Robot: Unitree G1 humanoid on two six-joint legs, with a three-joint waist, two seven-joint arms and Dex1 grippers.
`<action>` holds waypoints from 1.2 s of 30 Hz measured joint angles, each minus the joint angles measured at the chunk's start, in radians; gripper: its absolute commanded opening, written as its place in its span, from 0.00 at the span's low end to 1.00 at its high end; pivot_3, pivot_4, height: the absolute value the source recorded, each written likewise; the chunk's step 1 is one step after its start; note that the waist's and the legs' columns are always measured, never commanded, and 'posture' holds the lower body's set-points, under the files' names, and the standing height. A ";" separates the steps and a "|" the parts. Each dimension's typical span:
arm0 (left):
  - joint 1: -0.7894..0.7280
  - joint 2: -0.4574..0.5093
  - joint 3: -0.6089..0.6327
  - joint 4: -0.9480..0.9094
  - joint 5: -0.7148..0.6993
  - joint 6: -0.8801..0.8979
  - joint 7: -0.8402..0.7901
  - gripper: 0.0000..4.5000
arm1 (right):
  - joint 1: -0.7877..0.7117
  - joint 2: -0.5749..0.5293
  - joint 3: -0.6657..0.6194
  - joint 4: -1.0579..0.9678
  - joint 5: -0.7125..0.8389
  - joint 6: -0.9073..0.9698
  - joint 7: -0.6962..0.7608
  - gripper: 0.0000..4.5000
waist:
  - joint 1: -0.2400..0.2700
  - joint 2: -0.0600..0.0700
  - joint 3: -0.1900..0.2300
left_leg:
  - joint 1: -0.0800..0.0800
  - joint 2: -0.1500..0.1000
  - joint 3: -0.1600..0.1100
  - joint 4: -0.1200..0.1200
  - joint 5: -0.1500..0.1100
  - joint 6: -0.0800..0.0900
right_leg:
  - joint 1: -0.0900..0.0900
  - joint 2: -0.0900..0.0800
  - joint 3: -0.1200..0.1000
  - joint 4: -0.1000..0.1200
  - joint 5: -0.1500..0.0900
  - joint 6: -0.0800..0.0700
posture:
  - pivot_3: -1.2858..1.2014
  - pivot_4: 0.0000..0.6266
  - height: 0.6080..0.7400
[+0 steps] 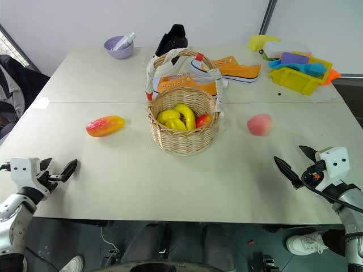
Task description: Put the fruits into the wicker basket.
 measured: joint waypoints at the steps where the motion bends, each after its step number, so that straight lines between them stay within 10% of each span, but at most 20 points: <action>1: 0.002 -0.002 0.000 -0.004 0.000 0.000 0.004 0.99 | 0.004 0.001 0.000 0.000 0.000 0.000 0.000 0.99 | 0.000 0.000 0.000 | 0.000 0.000 0.000 0.000 0.000 0.000 | 0.000 0.000 0.000 0.000 0.000 0.000 | 0.52 0.24 0.86; 22: -0.026 -0.054 -0.083 -0.065 0.047 -0.027 0.050 0.99 | -0.004 0.023 0.059 -0.101 0.029 0.044 0.020 0.99 | 0.000 -0.001 0.001 | 0.000 0.000 0.000 0.001 0.000 0.000 | 0.000 0.000 0.000 0.000 0.001 0.002 | 0.52 0.24 0.86; 36: -0.209 0.139 -0.192 -0.039 0.124 -0.061 -0.120 0.99 | -0.061 -0.134 0.261 -0.669 0.238 0.344 0.028 0.99 | 0.000 -0.008 0.004 | -0.001 0.000 -0.001 0.001 0.000 0.000 | -0.001 0.001 -0.001 0.000 0.001 0.002 | 0.52 0.24 0.86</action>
